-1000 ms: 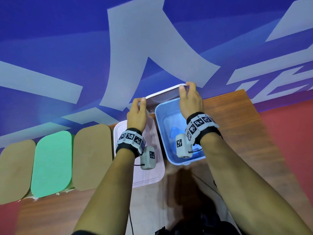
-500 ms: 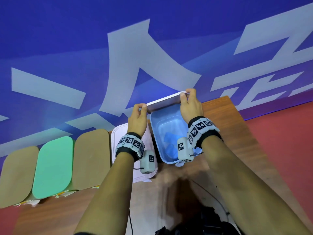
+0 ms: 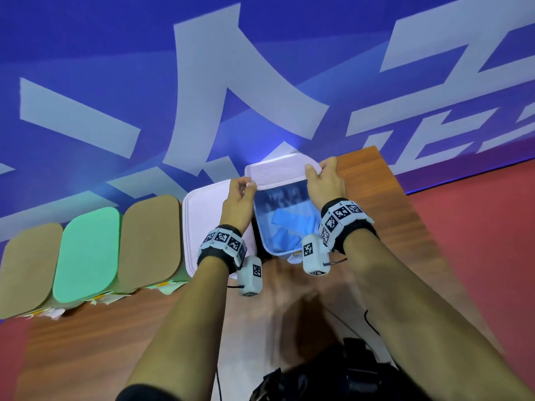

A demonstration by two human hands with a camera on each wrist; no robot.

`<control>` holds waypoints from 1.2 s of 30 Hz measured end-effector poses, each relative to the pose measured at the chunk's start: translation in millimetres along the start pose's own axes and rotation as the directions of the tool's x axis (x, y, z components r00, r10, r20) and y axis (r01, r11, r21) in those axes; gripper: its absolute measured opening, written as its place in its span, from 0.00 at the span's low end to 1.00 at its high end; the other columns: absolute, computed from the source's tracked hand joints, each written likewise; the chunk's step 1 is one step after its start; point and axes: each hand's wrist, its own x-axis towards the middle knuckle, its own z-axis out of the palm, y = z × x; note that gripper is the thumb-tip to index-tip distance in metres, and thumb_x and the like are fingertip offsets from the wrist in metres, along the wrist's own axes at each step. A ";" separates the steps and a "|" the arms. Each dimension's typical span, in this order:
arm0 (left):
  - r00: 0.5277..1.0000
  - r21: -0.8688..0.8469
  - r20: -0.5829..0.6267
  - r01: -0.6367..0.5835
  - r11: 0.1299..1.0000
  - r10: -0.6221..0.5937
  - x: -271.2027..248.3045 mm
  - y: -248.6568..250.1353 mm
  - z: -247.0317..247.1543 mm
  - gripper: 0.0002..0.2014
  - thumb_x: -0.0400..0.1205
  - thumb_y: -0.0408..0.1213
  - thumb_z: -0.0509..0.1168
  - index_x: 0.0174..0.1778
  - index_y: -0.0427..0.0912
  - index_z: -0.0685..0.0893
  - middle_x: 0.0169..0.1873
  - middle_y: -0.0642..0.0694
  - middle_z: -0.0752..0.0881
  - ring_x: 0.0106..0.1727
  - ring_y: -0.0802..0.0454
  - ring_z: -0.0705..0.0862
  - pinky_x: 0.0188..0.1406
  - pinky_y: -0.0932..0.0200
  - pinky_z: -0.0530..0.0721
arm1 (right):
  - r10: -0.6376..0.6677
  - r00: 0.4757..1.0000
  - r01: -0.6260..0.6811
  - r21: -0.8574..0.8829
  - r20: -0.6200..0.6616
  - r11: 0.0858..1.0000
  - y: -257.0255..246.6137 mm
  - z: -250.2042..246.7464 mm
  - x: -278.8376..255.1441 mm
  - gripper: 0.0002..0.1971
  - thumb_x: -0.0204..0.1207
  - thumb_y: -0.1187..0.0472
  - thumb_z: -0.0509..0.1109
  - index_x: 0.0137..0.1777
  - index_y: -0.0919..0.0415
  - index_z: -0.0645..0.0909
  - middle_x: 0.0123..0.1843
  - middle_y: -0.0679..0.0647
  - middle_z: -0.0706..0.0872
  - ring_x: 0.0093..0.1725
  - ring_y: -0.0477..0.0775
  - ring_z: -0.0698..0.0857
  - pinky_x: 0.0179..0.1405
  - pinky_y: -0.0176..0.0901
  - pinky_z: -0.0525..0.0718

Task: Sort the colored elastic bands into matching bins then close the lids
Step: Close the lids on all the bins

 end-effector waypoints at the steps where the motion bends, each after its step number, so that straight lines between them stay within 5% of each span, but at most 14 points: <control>1: 1.000 0.003 -0.006 0.004 1.000 -0.004 -3.0 -3.3 1.7 0.11 0.86 0.49 0.60 0.60 0.50 0.78 0.59 0.48 0.85 0.61 0.48 0.81 0.65 0.53 0.75 | 0.008 1.000 -0.008 -0.017 -0.001 1.000 3.9 -1.6 -3.6 0.17 0.86 0.51 0.60 0.66 0.63 0.68 0.57 0.66 0.85 0.55 0.69 0.83 0.45 0.49 0.75; 7: 0.999 0.152 0.018 -0.033 0.988 0.030 -15.1 -35.1 9.5 0.14 0.83 0.41 0.68 0.64 0.45 0.78 0.53 0.52 0.84 0.56 0.52 0.81 0.61 0.59 0.76 | 0.118 0.990 -0.103 -0.188 0.072 0.977 25.3 -7.0 -22.2 0.17 0.83 0.63 0.62 0.70 0.64 0.66 0.60 0.67 0.83 0.56 0.69 0.83 0.49 0.52 0.79; 18: 0.993 0.341 0.093 -0.105 0.934 0.077 -40.8 -49.1 8.0 0.24 0.80 0.35 0.70 0.74 0.43 0.78 0.70 0.43 0.82 0.71 0.44 0.78 0.64 0.66 0.68 | 0.234 0.964 -0.190 -0.292 0.124 0.937 48.0 -1.6 -47.7 0.25 0.82 0.69 0.59 0.78 0.63 0.62 0.64 0.67 0.80 0.47 0.62 0.79 0.42 0.46 0.78; 27: 0.986 0.386 0.145 -0.132 0.913 0.081 -69.4 -53.0 9.3 0.25 0.81 0.32 0.69 0.76 0.35 0.76 0.69 0.35 0.81 0.71 0.39 0.78 0.69 0.58 0.70 | 0.268 0.955 -0.213 -0.333 0.128 0.919 59.1 -1.1 -68.5 0.23 0.84 0.67 0.60 0.77 0.68 0.61 0.65 0.68 0.80 0.48 0.62 0.80 0.41 0.47 0.77; 36: 0.984 0.433 0.170 -0.121 0.893 0.051 -82.4 -62.6 11.1 0.27 0.81 0.33 0.69 0.76 0.35 0.75 0.64 0.32 0.82 0.68 0.36 0.77 0.69 0.52 0.71 | 0.245 0.958 -0.176 -0.373 0.147 0.911 67.5 -1.2 -77.5 0.26 0.84 0.69 0.61 0.79 0.71 0.58 0.67 0.71 0.79 0.62 0.69 0.83 0.45 0.47 0.76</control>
